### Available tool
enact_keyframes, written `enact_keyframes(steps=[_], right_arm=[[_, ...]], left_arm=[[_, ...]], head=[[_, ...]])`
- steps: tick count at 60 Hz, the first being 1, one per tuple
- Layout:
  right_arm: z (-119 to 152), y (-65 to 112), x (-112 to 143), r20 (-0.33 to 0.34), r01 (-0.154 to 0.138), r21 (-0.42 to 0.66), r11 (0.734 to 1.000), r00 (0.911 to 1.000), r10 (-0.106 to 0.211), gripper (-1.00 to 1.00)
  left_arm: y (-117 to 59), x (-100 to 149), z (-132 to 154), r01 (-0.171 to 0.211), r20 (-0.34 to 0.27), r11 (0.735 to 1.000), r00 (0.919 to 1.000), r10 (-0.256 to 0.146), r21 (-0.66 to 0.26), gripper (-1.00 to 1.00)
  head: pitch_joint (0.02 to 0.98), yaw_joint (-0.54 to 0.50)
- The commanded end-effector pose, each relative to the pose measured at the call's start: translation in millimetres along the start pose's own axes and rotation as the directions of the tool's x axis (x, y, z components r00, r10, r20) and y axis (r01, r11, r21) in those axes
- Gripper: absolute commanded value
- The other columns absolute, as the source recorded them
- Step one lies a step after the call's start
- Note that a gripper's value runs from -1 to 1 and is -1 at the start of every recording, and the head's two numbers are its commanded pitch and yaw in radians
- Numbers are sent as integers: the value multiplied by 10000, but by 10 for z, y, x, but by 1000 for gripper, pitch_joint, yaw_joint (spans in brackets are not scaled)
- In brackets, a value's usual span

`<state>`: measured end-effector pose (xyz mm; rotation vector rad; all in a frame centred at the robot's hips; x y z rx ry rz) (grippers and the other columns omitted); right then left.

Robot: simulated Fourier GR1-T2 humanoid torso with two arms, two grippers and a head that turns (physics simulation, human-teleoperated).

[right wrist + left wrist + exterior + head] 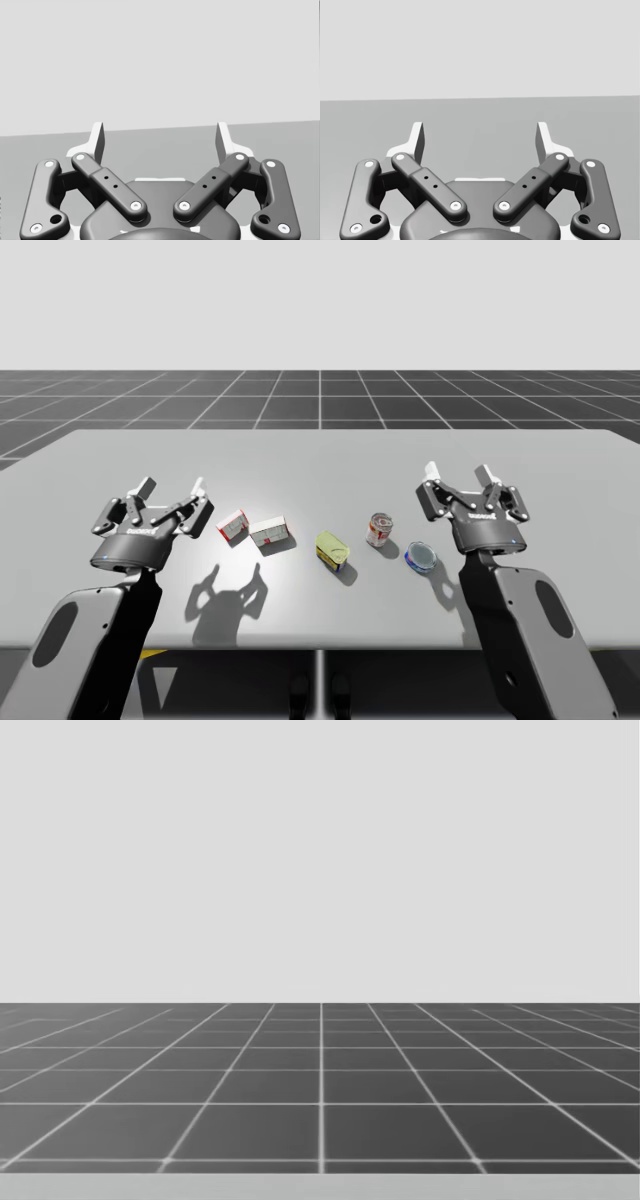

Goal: Lift the meat can off the table.

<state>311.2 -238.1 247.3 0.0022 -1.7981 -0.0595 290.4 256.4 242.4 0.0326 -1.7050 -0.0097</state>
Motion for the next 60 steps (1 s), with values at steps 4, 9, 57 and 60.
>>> enact_keyframes(steps=[4, 9, 57, 60], right_arm=[[32, 18, -8, -53, 203, 223, 9995, 9998, -201, -1000], [9, -4, 10, -282, 328, 577, 9978, 9991, -312, -1000], [-4, 22, -17, -661, 243, 543, 9982, 9976, -207, -1000], [-3, 22, -17, -663, 245, 544, 9982, 9976, -208, -1000]], left_arm=[[-1, 5, 5, -5, 26, 10000, 10000, 5, -12, -1000], [-4, 6, 6, -1, 32, 10000, 10000, 1, -18, -1000], [-64, 29, 31, 273, 76, 9994, 9996, -272, -191, -1000], [-73, 31, 30, 289, 76, 9993, 9996, -288, -224, -1000]], head=[[54, 1], [65, -1], [853, -10], [885, -15]])
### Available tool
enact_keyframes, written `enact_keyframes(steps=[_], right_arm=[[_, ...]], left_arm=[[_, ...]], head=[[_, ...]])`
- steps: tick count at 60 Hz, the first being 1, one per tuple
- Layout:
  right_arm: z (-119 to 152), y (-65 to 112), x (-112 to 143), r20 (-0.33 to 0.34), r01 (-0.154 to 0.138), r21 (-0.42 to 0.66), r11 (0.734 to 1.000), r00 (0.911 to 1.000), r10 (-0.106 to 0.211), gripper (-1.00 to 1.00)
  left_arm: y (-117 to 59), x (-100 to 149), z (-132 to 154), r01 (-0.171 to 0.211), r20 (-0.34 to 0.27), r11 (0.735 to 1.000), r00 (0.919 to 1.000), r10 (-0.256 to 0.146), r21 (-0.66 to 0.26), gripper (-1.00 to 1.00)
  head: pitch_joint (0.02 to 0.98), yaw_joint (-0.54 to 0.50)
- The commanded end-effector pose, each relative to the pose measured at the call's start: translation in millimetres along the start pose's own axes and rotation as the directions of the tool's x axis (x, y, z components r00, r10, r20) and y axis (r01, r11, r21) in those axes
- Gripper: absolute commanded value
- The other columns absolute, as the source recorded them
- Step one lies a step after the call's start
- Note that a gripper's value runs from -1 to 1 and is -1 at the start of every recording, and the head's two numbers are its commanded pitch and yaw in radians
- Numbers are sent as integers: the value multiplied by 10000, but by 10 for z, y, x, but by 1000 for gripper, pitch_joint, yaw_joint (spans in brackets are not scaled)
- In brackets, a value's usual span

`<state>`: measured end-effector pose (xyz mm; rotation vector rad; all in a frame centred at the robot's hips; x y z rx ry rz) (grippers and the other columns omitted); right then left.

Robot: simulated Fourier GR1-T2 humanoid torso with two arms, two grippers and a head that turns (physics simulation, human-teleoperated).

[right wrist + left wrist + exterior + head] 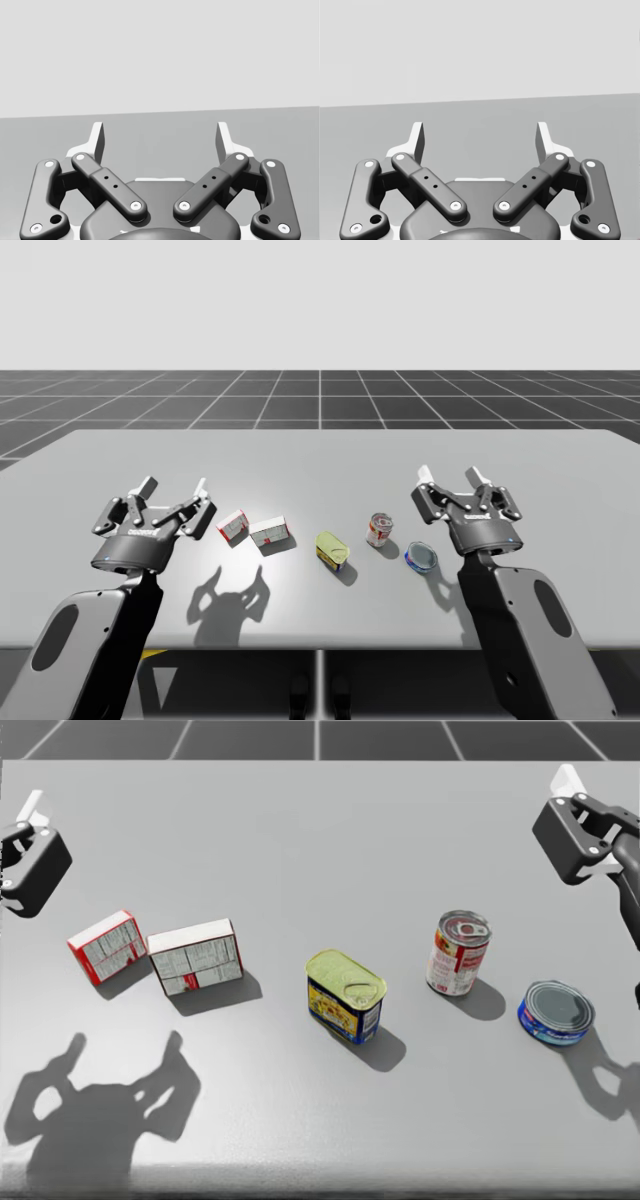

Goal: Lift the meat can off the table.

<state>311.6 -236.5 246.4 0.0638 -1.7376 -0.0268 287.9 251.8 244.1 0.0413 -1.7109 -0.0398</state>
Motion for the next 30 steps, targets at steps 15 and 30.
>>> enact_keyframes(steps=[15, 30], right_arm=[[16, 23, 10, 142, -157, 78, 9998, 9998, 156, -1000], [95, 37, 107, 5, 345, 755, 9966, 9994, -346, -1000]], left_arm=[[-50, 7, 9, 145, 14, 9998, 9999, -145, -116, -1000], [-51, 3, 21, 103, -5, 9999, 9999, -103, -46, -1000]], head=[[898, -31], [882, -23]])
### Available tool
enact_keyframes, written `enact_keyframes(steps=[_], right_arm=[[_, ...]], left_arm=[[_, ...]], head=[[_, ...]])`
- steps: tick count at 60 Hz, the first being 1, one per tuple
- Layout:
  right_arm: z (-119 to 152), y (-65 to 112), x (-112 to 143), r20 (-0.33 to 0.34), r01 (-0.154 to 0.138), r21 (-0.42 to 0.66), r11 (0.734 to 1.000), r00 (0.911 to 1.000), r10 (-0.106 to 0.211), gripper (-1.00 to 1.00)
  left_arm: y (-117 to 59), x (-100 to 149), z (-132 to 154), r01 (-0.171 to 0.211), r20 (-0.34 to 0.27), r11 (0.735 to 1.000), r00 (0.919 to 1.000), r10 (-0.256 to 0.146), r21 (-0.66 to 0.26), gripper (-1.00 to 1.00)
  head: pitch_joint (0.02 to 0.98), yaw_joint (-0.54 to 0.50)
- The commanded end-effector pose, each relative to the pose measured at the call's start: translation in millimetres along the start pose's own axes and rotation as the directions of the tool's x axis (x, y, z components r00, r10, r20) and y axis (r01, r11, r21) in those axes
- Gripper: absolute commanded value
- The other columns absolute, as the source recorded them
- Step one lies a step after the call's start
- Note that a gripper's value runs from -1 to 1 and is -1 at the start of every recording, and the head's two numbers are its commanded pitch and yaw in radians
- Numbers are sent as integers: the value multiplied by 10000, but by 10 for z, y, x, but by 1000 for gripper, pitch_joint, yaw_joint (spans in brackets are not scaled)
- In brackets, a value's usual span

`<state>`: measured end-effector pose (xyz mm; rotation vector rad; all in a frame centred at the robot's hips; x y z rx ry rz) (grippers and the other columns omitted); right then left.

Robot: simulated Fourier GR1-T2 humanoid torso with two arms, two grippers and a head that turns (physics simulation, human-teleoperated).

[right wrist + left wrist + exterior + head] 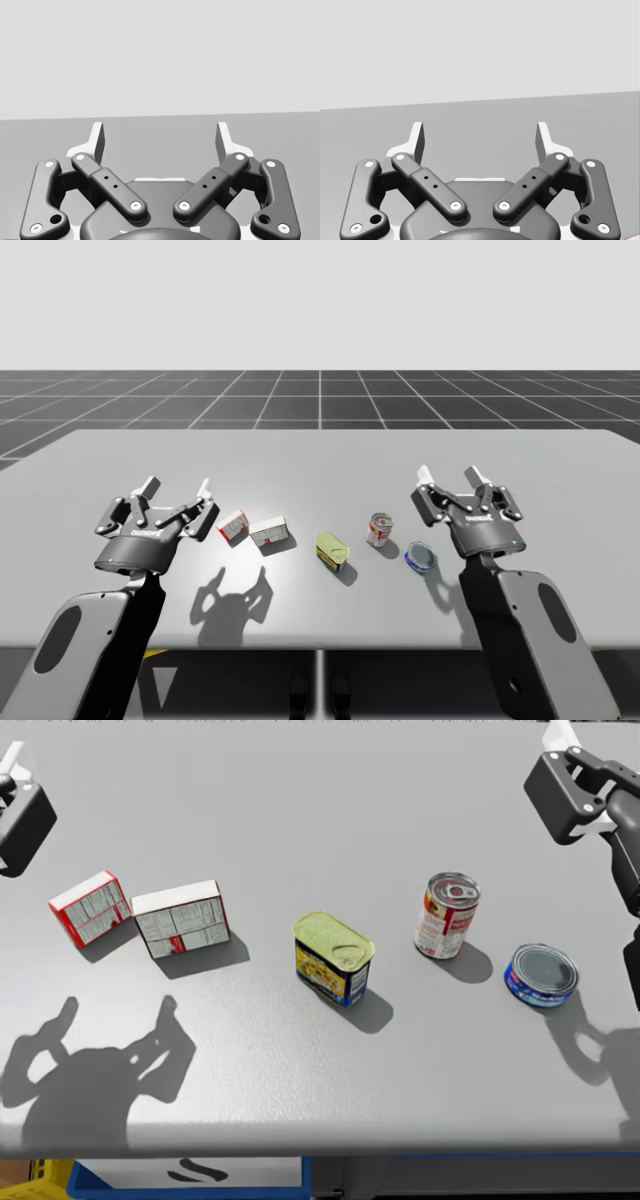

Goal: Lift the meat can off the table.

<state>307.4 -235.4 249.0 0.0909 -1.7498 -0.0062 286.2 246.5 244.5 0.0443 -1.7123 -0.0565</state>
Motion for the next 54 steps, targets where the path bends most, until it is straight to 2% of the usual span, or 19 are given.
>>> enact_keyframes(steps=[1, 3, 5, 7, 10, 12, 15, 19, 26, 29, 35, 41, 43, 46, 47, 50, 51, 54], right_arm=[[76, 35, 99, -198, 432, 647, 9970, 9989, -420, -1000], [120, 70, 133, -488, 463, 965, 9943, 9979, -417, -1000], [152, 87, 165, -666, 321, 1155, 9928, 9975, -245, -1000], [187, 107, 193, -734, 407, 1292, 9908, 9968, -314, -1000], [278, 160, 254, -982, 309, 1829, 9827, 9951, -130, -1000], [319, 180, 277, -1125, 372, 2076, 9775, 9936, -139, -1000], [420, 227, 335, -1505, 699, 2743, 9591, 9882, -290, -1000], [535, 279, 392, -1822, 881, 3414, 9358, 9829, -261, -1000], [691, 361, 430, -2087, 1009, 4237, 9002, 9779, -114, -1000], [759, 398, 424, -2153, 961, 4513, 8872, 9765, 37, -1000], [858, 471, 379, -2447, 1004, 5116, 8533, 9691, 327, -1000], [894, 566, 320, -2702, 1058, 5425, 8334, 9613, 538, -1000], [1014, 620, 156, -2795, 1079, 5462, 8307, 9583, 593, -1000], [1038, 648, 87, -2964, 1169, 5463, 8294, 9531, 609, -1000], [1031, 656, 8, -3134, 1294, 5461, 8277, 9478, 585, -1000], [1043, 679, -69, -3220, 1271, 5458, 8282, 9444, 672, -1000], [1048, 693, -115, -3286, 1300, 5454, 8281, 9420, 686, -1000], [1055, 719, -199, -3444, 1403, 5435, 8276, 9364, 675, -1000]], left_arm=[[4, -13, 2, -33, -55, 10000, 10000, 33, 70, -1000], [4, -22, 3, -55, -93, 9999, 9999, 56, 89, -1000], [2, -29, 0, -53, -116, 9999, 9999, 54, 97, -1000], [0, -39, -5, -29, -145, 9999, 9999, 31, 100, -1000], [-4, -50, -10, -11, -181, 9999, 9998, 13, 109, -1000], [-4, -53, -12, -15, -190, 9999, 9998, 17, 110, -1000], [-1, -57, -20, -10, -204, 9999, 9998, 12, 106, -1000], [-6, -60, -22, -15, -213, 10000, 9998, 17, 99, -1000], [-14, -66, -25, 6, -227, 10000, 9997, -4, 74, -1000], [-14, -66, -27, 8, -227, 10000, 9997, -6, 67, -1000], [-19, -74, -32, 20, -242, 10000, 9997, -18, 53, -1000], [-20, -76, -32, 12, -242, 10000, 9997, -11, 56, -1000], [-19, -75, -31, 5, -233, 10000, 9997, -4, 57, -1000], [-19, -72, -29, -15, -205, 10000, 9998, 16, 63, -1000], [-17, -71, -29, -55, -181, 10000, 9998, 56, 61, -1000], [-16, -68, -28, -155, -182, 9999, 9997, 156, 33, -1000], [-15, -64, -26, -261, -191, 9997, 9995, 261, -9, -1000], [-14, -62, -25, -260, -159, 9997, 9995, 260, 14, -1000]], head=[[881, -19], [880, -14], [880, -12], [880, -11], [877, -8], [876, -7], [875, -5], [877, -6], [880, -11], [882, -13], [885, -18], [883, -23], [878, -26], [875, -27], [873, -28], [873, -27], [873, -27], [873, -27]])
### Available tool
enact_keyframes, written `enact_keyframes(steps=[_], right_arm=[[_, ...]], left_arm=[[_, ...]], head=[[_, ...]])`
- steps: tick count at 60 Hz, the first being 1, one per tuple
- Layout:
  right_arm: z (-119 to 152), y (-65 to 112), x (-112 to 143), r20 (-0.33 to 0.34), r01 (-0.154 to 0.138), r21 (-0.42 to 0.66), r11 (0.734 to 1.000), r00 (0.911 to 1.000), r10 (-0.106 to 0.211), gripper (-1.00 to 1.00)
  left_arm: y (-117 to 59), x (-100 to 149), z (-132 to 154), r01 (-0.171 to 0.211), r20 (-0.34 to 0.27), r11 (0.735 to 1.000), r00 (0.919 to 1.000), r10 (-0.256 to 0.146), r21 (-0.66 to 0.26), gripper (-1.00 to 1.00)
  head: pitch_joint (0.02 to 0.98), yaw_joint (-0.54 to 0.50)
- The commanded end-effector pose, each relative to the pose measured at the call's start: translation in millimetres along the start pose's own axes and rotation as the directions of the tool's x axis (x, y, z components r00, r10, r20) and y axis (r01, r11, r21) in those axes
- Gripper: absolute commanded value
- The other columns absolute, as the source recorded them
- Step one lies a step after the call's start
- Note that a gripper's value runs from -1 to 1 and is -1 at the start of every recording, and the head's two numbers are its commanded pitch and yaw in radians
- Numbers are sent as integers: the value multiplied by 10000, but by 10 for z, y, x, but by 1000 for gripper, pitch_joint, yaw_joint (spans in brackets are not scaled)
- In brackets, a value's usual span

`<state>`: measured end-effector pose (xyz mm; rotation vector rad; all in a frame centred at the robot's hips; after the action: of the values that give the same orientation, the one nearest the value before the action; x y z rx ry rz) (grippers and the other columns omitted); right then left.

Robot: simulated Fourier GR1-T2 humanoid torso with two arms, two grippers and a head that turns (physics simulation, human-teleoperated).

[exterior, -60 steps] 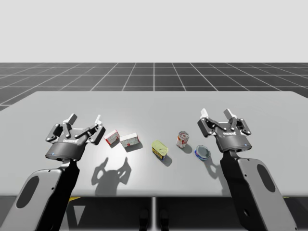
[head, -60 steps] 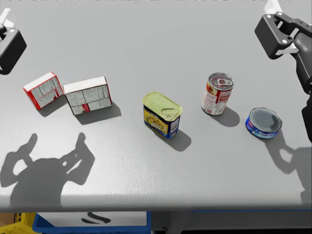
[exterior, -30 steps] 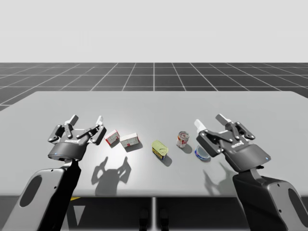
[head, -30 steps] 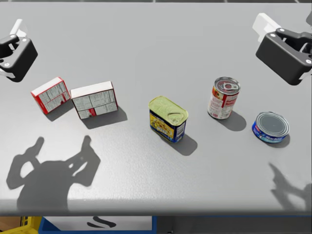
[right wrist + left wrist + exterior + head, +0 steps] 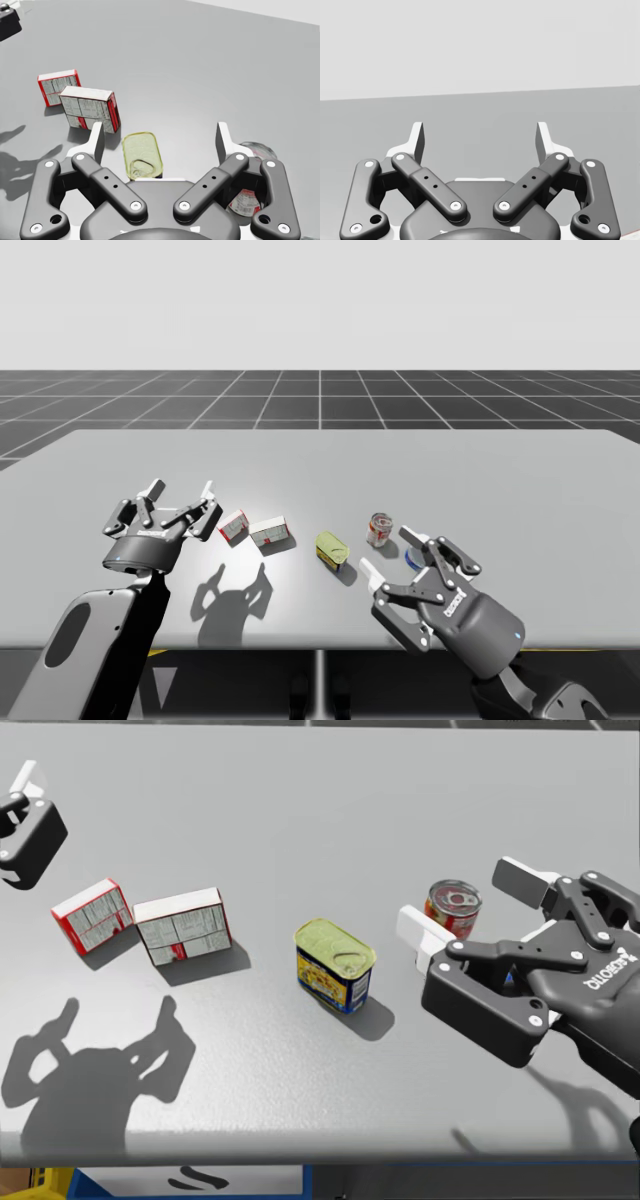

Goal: Lift the meat can off the table.

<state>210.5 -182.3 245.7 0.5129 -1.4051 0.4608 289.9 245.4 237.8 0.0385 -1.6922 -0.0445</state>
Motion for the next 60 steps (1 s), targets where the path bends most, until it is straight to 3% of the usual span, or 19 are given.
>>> enact_keyframes(steps=[1, 8, 21, 30, 35, 45, 60], right_arm=[[-75, 149, -356, -640, 245, 289, 9993, 9977, -226, -1000], [-166, 183, -517, -877, 679, 211, 9975, 9940, -658, -1000], [-316, 205, -685, -1143, 842, 186, 9963, 9901, -815, -1000], [-458, 185, -773, -1232, 643, 77, 9979, 9904, -629, -1000], [-544, 191, -822, -1379, 360, 89, 9993, 9899, -344, -1000], [-697, 185, -875, -1603, 311, 59, 9995, 9866, -298, -1000], [-889, 156, -911, -1703, -67, -82, 9999, 9854, 52, -1000]], left_arm=[[1, 9, 2, -161, 48, 9999, 9999, 161, -31, -1000], [6, 9, 0, -149, 53, 9999, 9999, 149, -5, -1000], [7, 13, 5, -134, 48, 9999, 9999, 134, 1, -1000], [18, 25, 12, -154, 87, 9999, 9998, 154, 25, -1000], [21, 29, 14, -157, 99, 9999, 9998, 156, 27, -1000], [23, 35, 15, -130, 110, 9999, 9999, 130, 24, -1000], [24, 37, 19, -88, 115, 10000, 9999, 88, 39, -1000]], head=[[875, -27], [876, -30], [879, -29], [877, -29], [877, -28], [879, -27], [879, -26]])
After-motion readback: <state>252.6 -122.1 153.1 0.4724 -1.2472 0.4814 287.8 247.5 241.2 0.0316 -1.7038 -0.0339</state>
